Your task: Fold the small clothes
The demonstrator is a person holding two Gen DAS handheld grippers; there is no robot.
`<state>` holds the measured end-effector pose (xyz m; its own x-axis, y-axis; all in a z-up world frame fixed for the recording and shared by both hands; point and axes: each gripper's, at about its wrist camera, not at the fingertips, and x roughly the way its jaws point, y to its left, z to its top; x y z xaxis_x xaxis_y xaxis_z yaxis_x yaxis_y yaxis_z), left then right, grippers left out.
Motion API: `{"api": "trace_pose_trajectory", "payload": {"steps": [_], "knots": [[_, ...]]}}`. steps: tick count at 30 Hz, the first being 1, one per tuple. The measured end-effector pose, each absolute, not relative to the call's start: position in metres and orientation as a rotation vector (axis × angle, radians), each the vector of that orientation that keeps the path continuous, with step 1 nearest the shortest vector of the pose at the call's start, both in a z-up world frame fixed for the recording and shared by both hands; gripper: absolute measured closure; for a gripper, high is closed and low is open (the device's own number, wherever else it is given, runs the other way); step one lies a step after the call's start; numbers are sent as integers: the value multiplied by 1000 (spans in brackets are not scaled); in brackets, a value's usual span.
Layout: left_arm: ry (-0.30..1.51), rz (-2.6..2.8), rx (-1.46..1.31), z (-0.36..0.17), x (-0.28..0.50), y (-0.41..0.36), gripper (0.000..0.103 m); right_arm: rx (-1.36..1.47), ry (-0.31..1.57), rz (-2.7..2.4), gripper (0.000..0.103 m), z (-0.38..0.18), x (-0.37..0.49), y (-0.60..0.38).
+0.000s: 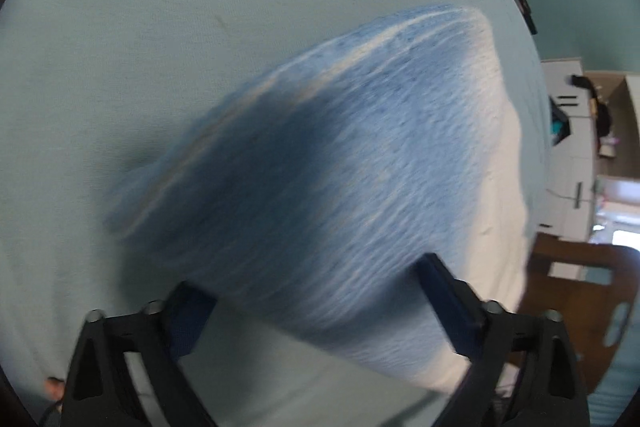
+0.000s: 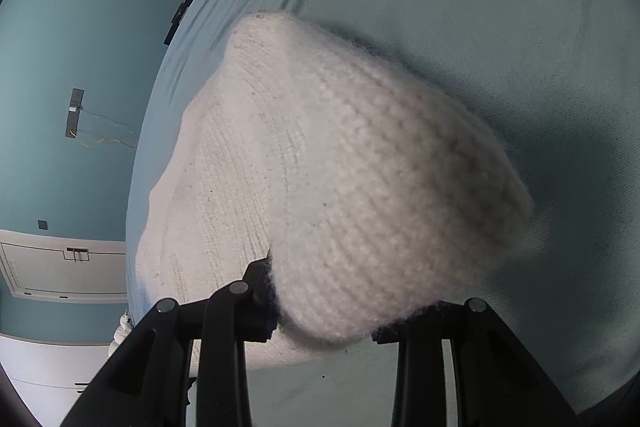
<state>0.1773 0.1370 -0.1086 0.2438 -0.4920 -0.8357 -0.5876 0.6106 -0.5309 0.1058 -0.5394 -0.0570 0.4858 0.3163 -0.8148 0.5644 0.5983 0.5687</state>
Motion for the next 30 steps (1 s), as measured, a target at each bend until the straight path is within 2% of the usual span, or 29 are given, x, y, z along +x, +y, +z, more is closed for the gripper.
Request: {"api": "trace_pose_trajectory", "payload": {"steps": [1, 3, 5, 6, 12, 16, 22, 30], "knots": [[1392, 93, -1014, -110, 178, 137, 21, 975, 1092, -181, 75, -58, 105, -540], [1381, 112, -1008, -104, 173, 139, 51, 1019, 1072, -178, 75, -60, 102, -543], [1344, 120, -1021, -93, 167, 141, 70, 1057, 1044, -168, 76, -60, 98, -545], [1324, 117, -1047, -87, 164, 143, 74, 1066, 1029, -161, 76, -58, 97, -545], [1213, 36, -1120, -55, 151, 141, 79, 1035, 888, -82, 79, -18, 83, -536], [1270, 12, -1151, -39, 117, 149, 79, 1117, 871, -78, 79, 2, 56, -538], [1403, 8, -1119, -40, 51, 155, 79, 1091, 1048, -56, 79, 16, 18, -542], [1429, 29, -978, -14, 17, 150, 79, 1044, 1233, -22, 79, 20, 8, -537]]}}
